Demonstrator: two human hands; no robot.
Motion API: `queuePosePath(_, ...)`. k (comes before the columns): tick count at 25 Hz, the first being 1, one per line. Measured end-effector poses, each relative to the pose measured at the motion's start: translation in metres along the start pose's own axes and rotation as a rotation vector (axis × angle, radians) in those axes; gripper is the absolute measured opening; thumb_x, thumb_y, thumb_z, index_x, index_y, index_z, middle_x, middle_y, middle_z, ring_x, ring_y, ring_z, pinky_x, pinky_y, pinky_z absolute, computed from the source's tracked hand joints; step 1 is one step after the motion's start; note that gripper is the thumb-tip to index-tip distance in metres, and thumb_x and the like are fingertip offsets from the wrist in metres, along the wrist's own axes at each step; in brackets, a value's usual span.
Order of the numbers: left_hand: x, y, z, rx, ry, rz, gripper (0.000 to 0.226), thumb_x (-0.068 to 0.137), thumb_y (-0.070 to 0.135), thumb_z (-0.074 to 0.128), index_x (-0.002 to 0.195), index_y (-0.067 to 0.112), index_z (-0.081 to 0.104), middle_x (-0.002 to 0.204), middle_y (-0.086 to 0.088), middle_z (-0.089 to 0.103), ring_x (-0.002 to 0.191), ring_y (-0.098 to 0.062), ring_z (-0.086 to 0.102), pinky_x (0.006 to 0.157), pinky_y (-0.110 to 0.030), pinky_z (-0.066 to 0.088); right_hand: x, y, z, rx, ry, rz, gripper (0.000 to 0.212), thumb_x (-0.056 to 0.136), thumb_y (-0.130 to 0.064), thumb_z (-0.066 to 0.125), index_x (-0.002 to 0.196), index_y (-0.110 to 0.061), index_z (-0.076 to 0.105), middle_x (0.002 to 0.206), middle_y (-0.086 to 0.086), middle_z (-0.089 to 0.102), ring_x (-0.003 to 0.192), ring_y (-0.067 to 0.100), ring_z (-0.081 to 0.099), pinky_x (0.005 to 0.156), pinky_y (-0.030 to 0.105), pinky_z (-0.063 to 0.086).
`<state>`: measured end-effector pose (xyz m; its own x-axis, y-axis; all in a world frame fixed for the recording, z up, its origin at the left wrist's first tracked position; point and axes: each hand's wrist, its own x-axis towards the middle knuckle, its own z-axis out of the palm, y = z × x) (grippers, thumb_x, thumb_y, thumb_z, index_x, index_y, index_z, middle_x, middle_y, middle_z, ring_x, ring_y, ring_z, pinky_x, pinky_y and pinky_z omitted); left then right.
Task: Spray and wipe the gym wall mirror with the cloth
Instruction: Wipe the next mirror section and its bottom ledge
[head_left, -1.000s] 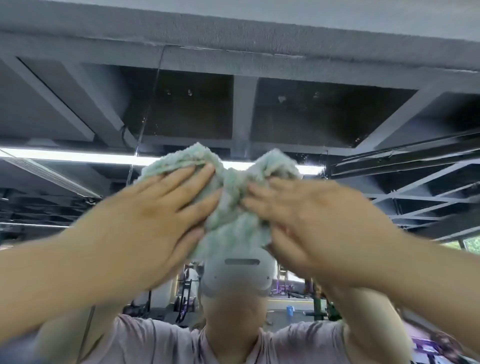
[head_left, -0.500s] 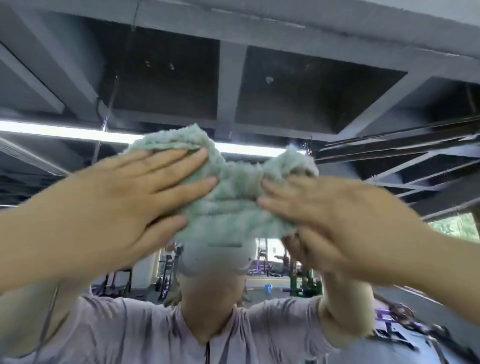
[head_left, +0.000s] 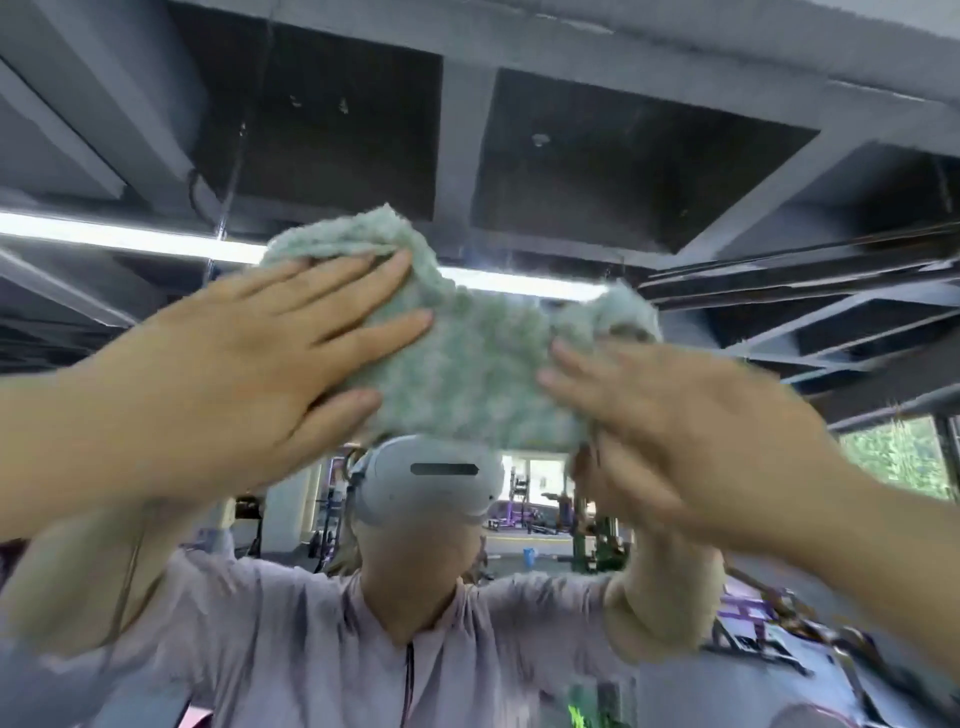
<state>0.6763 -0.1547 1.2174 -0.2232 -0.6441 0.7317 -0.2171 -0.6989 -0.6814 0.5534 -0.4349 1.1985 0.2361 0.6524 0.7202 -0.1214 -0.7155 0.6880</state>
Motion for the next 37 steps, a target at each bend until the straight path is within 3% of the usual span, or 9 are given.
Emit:
queuePosePath(2, 0.042, -0.014, -0.006, -0.010, -0.040, -0.083, 0.063, 0.099, 0.051, 0.015, 0.152, 0.019, 0.025, 0.159, -0.015, 0.020, 0.146, -0.030, 0.020, 0.118, -0.044, 0.015, 0.054, 0.023, -0.014, -0.029, 0.006, 0.251, 0.035, 0.097, -0.039, 0.037, 0.122, -0.031, 0.061, 0.114, 0.004, 0.065, 0.100, 0.026, 0.062, 0.067, 0.033, 0.041)
queuePosePath(5, 0.091, -0.009, -0.020, -0.218, -0.145, -0.378, 0.055, 0.100, 0.045, 0.023, 0.151, 0.024, 0.025, 0.162, -0.011, 0.006, 0.149, -0.024, 0.007, 0.118, -0.035, 0.005, 0.109, 0.020, -0.025, 0.004, 0.064, 0.590, 0.032, 0.099, -0.050, 0.039, 0.087, -0.024, 0.053, 0.082, 0.002, 0.050, 0.080, 0.026, 0.048, 0.064, 0.031, 0.027)
queuePosePath(11, -0.073, 0.073, -0.037, -0.219, -0.121, 0.011, 0.029, 0.096, 0.037, 0.046, 0.094, 0.012, 0.060, 0.139, -0.019, 0.051, 0.124, -0.035, 0.052, 0.103, -0.049, 0.041, -0.011, -0.117, -0.016, 0.126, -0.167, 0.215, 0.032, 0.067, -0.030, 0.083, 0.094, -0.020, 0.068, 0.080, -0.001, 0.065, 0.059, 0.023, 0.062, 0.041, 0.026, 0.035)
queuePosePath(14, -0.054, 0.056, -0.035, -0.140, -0.065, -0.190, 0.038, 0.092, 0.043, 0.043, 0.102, 0.008, 0.055, 0.123, -0.017, 0.055, 0.109, -0.035, 0.052, 0.093, -0.048, 0.046, 0.037, -0.075, -0.015, 0.118, -0.162, 0.275, 0.028, 0.091, -0.035, 0.059, 0.115, -0.026, 0.049, 0.091, 0.001, 0.059, 0.065, 0.029, 0.053, 0.046, 0.030, 0.033)
queuePosePath(18, 0.029, 0.021, -0.028, -0.155, -0.067, -0.707, 0.059, 0.093, 0.046, 0.039, 0.140, 0.011, 0.040, 0.145, -0.021, 0.035, 0.130, -0.042, 0.036, 0.107, -0.052, 0.035, 0.099, -0.038, 0.011, 0.080, -0.021, 0.475, 0.049, 0.099, -0.027, 0.041, 0.147, -0.025, 0.032, 0.150, 0.010, 0.035, 0.132, 0.034, 0.036, 0.091, 0.045, 0.043)
queuePosePath(20, 0.007, 0.057, -0.016, -0.091, -0.091, -0.560, 0.065, 0.094, 0.039, 0.029, 0.147, 0.002, 0.032, 0.152, -0.029, 0.026, 0.138, -0.047, 0.027, 0.113, -0.056, 0.025, 0.053, -0.072, 0.024, 0.084, -0.080, 0.335, 0.058, 0.096, -0.022, 0.043, 0.151, -0.015, 0.028, 0.158, 0.014, 0.022, 0.142, 0.038, 0.023, 0.114, 0.049, 0.026)
queuePosePath(25, -0.089, 0.139, -0.032, -0.068, -0.258, -0.227, 0.061, 0.097, 0.041, 0.029, 0.150, 0.012, 0.021, 0.157, -0.016, 0.022, 0.140, -0.035, 0.029, 0.113, -0.048, 0.022, -0.066, -0.092, 0.019, 0.119, -0.158, 0.049, 0.056, 0.094, -0.037, 0.037, 0.145, -0.017, 0.042, 0.153, 0.007, 0.037, 0.136, 0.033, 0.041, 0.113, 0.050, 0.024)
queuePosePath(32, 0.024, 0.082, -0.023, -0.165, -0.271, -0.738, 0.072, 0.091, 0.041, 0.015, 0.154, 0.007, 0.007, 0.160, -0.021, 0.003, 0.148, -0.034, 0.004, 0.120, -0.042, 0.001, 0.016, -0.068, 0.017, 0.159, -0.124, 0.360, 0.054, 0.103, -0.038, 0.018, 0.155, -0.023, 0.011, 0.162, 0.010, 0.005, 0.148, 0.032, 0.008, 0.119, 0.043, 0.001)
queuePosePath(37, -0.107, 0.149, -0.046, -0.107, -0.396, -0.113, 0.061, 0.100, 0.043, 0.025, 0.152, 0.011, 0.019, 0.159, -0.013, 0.016, 0.145, -0.031, 0.022, 0.115, -0.050, 0.023, -0.120, -0.138, 0.005, 0.263, -0.292, 0.032, 0.056, 0.093, -0.039, 0.035, 0.145, -0.021, 0.044, 0.150, 0.000, 0.042, 0.132, 0.027, 0.047, 0.113, 0.046, 0.027)
